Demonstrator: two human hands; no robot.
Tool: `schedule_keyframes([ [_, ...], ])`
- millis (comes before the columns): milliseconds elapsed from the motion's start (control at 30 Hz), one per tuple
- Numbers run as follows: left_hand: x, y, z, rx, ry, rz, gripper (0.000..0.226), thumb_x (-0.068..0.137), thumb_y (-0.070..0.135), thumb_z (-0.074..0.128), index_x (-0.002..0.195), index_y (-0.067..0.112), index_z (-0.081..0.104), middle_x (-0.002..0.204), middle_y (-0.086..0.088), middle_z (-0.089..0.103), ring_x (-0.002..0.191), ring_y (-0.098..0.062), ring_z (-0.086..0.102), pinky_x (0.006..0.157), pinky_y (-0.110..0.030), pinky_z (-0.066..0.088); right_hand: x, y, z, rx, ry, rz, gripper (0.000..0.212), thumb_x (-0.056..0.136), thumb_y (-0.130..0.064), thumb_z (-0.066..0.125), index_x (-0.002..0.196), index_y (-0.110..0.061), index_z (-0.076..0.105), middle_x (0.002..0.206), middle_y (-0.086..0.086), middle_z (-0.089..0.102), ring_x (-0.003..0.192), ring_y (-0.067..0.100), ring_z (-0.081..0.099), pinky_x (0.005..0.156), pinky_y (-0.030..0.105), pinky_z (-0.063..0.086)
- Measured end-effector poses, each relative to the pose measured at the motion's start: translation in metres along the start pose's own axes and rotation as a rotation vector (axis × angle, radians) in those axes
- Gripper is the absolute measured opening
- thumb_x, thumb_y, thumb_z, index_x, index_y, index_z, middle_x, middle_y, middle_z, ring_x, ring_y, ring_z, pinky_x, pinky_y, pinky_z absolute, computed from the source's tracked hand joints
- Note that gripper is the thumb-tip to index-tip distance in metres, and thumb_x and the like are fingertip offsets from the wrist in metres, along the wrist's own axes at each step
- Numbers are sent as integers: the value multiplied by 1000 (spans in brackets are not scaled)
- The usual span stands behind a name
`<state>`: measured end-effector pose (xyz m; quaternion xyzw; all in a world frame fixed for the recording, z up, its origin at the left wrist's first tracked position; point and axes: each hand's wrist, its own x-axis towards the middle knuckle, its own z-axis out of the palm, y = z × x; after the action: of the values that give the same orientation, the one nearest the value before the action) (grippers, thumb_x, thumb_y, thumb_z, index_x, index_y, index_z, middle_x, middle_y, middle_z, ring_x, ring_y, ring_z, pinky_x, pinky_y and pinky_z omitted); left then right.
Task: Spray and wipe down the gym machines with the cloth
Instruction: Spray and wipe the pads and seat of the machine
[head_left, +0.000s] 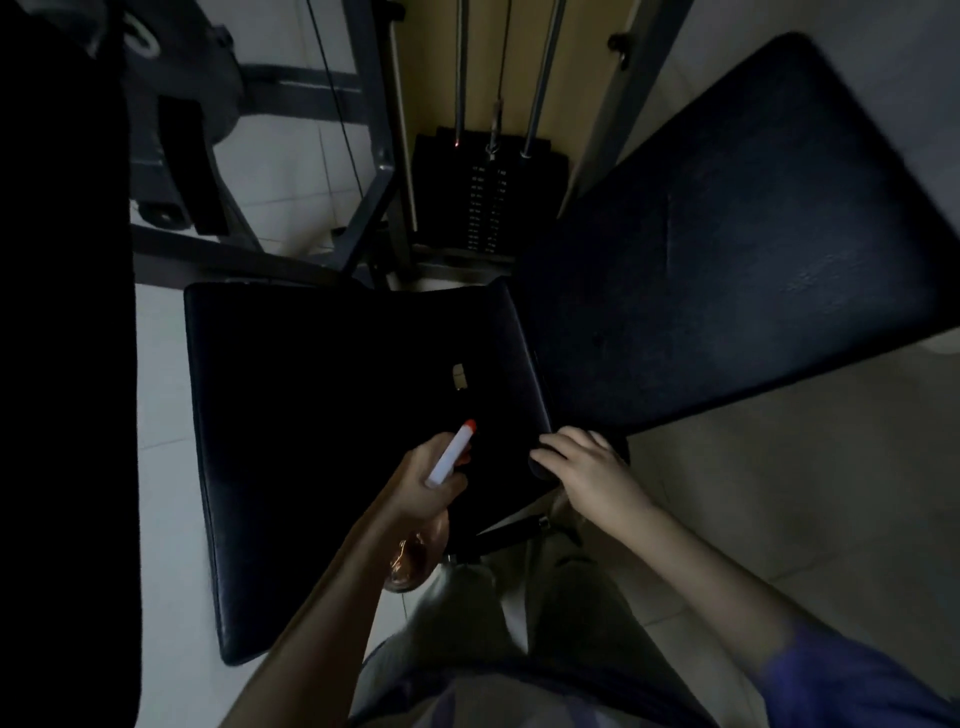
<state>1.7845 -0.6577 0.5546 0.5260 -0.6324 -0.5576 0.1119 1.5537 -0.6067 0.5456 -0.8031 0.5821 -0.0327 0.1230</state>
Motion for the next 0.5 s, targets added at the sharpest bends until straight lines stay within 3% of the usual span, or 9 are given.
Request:
schedule_keyframes([
  [67,-1,9,3,47,6,-4,43,90,1,56,131,3,43,103,9,43,106,-15,49,74,-1,36,3,0,-21,29,73,47,52,56,12,79,103,-8,71,108,11,67,104,23,50,79,42,52],
  [200,-4,28,13,84,53,32,35,90,4,57,122,13,48,103,2,49,98,-16,51,75,-20,41,10,8,-62,53,208,126,41,72,10,71,109,-7,68,113,11,66,103,30,59,81,47,52],
  [267,-2,30,16,77,62,39,32,88,4,58,118,14,51,104,-1,53,96,-17,54,77,-24,45,16,10,-74,145,241,167,35,83,7,61,115,-5,65,119,12,63,110,32,56,91,47,49],
  [333,-6,42,25,56,87,56,30,87,5,59,114,16,52,105,-5,57,97,-20,57,81,-30,47,10,11,-94,328,232,257,33,94,-1,51,124,-6,60,128,9,58,121,25,49,104,31,38],
  [400,-11,57,37,8,139,61,29,86,5,59,113,15,53,104,-7,58,95,-22,58,82,-35,49,5,14,-116,500,204,335,34,98,-8,45,129,-11,56,131,2,55,125,16,45,101,16,31],
  [500,-20,84,67,-49,195,70,33,79,18,57,111,15,52,99,-4,58,91,-18,59,78,-32,49,-16,28,-153,669,202,353,34,99,-11,44,130,-17,55,131,-5,53,120,5,46,96,10,32],
])
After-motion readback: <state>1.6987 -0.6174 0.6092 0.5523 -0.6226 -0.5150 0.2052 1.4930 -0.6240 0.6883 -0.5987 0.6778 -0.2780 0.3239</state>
